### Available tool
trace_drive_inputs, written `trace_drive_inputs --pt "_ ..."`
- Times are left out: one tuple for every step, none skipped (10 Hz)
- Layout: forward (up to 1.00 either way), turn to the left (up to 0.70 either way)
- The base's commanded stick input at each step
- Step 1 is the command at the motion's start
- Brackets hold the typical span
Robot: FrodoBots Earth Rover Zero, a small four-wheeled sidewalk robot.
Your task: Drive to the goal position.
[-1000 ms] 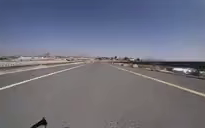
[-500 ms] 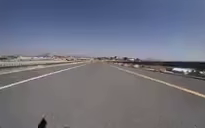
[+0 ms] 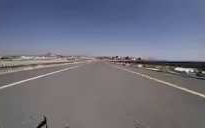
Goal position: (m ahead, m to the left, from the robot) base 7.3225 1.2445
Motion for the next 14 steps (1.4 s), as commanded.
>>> trace_drive_inputs --pt "1.00 0.00" --pt "1.00 0.00" --pt "1.00 0.00" --pt "1.00 0.00" --pt "1.00 0.00" --pt "1.00 0.00" --pt "1.00 0.27" --pt "1.00 0.27" --pt "1.00 0.00" --pt "1.00 0.00" --pt "1.00 0.00" --pt "1.00 0.00" --pt "1.00 0.00" --pt "1.00 0.00"
